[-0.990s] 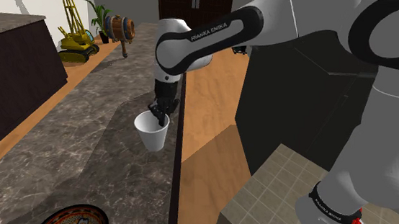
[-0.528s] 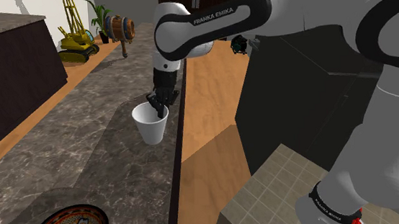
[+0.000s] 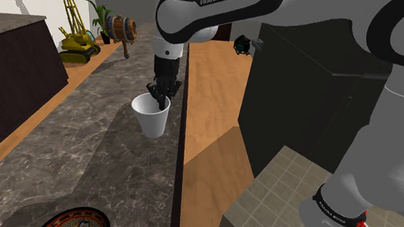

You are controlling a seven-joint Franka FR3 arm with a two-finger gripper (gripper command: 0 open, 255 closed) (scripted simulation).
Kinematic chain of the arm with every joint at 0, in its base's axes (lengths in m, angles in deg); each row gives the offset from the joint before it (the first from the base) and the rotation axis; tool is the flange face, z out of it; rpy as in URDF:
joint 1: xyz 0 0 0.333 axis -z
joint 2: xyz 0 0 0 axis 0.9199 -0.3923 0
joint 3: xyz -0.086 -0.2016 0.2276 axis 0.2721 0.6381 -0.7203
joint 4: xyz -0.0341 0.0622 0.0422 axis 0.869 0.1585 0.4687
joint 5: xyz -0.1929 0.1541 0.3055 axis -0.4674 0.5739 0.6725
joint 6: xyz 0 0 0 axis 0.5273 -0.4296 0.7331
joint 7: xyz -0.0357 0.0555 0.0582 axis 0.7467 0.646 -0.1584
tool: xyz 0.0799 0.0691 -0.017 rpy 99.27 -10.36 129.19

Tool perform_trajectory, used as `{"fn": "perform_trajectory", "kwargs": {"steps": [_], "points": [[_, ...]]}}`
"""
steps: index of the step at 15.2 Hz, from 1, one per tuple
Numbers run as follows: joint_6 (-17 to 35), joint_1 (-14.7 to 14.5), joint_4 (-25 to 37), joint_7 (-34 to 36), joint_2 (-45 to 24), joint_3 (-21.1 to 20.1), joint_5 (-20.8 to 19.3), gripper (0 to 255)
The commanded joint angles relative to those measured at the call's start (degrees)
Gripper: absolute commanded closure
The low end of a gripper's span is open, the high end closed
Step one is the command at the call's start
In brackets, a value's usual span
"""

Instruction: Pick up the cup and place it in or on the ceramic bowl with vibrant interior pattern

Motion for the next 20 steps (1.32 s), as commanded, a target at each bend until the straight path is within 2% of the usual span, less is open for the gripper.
{"fn": "perform_trajectory", "kwargs": {"steps": [1, 11, 20], "points": [[-1.4, 0.0, 1.0, 0.3, 0.4, 0.0, 0.0, 255], [-0.3, -7.9, 4.6, 13.4, -1.6, -4.8, -1.7, 255], [-1.5, -16.2, 14.5, 25.7, -8.3, -8.2, -5.5, 255]]}}
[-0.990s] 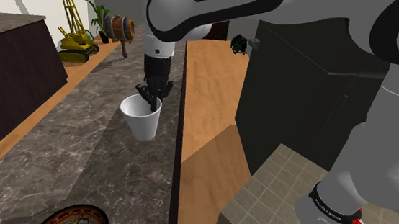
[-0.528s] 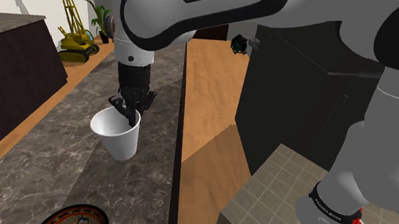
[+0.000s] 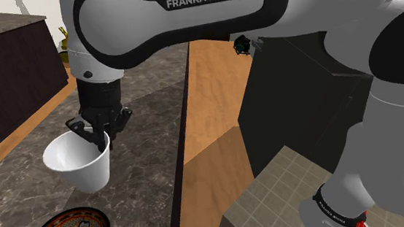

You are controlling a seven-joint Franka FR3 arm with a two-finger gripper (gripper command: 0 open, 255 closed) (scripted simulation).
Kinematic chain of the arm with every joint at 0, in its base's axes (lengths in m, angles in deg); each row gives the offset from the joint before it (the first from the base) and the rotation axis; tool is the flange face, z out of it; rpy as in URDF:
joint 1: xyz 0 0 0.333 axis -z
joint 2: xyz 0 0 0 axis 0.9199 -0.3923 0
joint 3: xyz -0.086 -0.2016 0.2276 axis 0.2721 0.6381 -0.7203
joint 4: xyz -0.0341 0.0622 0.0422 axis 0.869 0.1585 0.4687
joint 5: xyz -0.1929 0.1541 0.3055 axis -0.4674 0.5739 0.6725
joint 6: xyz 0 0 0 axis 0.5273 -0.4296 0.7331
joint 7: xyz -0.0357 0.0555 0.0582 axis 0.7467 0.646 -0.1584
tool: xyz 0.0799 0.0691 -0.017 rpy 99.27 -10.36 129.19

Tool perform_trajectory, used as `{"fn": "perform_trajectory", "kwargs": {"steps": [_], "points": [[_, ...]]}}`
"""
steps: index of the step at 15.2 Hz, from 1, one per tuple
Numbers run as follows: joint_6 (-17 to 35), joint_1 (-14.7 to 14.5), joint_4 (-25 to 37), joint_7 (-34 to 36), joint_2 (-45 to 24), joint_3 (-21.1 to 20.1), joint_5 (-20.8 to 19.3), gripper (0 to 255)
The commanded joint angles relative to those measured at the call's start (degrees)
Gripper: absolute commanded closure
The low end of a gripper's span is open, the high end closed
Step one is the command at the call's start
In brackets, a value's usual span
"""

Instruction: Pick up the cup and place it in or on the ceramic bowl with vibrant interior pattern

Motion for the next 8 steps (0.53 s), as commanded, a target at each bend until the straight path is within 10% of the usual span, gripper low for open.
{"fn": "perform_trajectory", "kwargs": {"steps": [1, 8], "points": [[-0.7, -2.1, 3.0, 2.9, -1.8, -0.6, -1.0, 255], [-3.0, -8.5, 13.4, 10.0, -9.0, -1.6, -4.4, 255]]}}
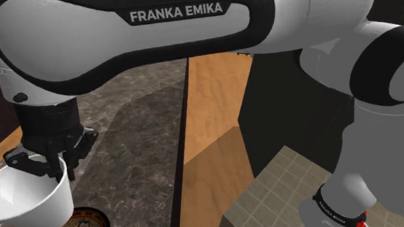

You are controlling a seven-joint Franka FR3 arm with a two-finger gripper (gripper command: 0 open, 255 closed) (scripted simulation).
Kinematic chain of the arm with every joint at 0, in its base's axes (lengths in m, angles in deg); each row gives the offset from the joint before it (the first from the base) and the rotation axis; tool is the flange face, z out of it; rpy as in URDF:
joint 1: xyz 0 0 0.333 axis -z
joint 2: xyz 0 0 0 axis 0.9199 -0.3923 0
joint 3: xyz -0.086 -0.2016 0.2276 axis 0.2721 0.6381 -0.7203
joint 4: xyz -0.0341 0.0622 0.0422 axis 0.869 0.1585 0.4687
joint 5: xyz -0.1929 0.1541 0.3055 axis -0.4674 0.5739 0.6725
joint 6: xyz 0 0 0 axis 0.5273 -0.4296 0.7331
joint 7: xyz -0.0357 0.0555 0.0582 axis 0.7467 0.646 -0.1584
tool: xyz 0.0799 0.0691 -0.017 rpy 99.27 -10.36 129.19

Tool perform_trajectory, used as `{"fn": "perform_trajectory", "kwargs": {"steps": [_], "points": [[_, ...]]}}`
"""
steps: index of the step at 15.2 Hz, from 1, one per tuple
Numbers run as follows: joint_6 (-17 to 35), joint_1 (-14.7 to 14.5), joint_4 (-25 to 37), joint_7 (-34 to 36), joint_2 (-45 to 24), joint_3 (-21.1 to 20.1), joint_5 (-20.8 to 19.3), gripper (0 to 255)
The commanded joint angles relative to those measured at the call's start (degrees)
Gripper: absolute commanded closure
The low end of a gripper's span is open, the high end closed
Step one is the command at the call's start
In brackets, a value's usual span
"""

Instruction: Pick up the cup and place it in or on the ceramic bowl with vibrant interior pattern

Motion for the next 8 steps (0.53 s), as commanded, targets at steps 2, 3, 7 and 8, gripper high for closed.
{"fn": "perform_trajectory", "kwargs": {"steps": [2, 3, 7, 8], "points": [[1.8, -0.4, -1.4, 0.4, -0.3, 0.0, -0.1, 255], [2.6, -0.3, -2.2, 0.3, -0.3, 0.0, -0.1, 255], [5.6, -0.1, -5.1, -0.1, -0.4, 0.0, 0.0, 255], [6.3, -0.1, -5.8, -0.2, -0.4, 0.1, 0.0, 255]]}}
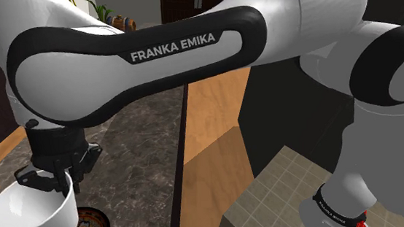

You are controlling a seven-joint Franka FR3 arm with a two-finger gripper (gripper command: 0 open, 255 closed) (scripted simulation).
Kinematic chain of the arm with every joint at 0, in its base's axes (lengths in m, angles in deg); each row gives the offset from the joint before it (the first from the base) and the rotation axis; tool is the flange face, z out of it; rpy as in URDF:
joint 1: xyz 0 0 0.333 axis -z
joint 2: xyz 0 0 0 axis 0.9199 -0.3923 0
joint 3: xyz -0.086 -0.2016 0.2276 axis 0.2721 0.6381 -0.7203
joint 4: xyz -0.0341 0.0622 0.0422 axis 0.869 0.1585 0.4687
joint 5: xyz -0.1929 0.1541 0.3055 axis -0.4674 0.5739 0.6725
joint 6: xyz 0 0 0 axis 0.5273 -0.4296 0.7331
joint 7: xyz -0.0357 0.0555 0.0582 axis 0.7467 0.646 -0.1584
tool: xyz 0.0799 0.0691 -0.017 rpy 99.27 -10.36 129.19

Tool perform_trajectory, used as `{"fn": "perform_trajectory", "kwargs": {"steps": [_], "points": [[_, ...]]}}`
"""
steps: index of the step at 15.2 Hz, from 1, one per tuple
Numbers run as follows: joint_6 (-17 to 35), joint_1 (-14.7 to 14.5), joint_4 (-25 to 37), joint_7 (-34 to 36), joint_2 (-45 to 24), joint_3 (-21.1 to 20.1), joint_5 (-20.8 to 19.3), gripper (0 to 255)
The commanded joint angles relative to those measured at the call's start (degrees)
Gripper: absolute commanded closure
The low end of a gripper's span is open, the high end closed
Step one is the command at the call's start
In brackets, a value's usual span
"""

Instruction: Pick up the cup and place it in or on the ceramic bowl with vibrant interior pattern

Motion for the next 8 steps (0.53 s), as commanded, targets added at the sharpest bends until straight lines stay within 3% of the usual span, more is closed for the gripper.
{"fn": "perform_trajectory", "kwargs": {"steps": [1, 8], "points": [[1.4, 0.0, -0.9, -0.2, -0.5, 0.1, -0.1, 255], [6.2, 0.1, -4.9, -0.7, -1.4, 0.2, -0.2, 255]]}}
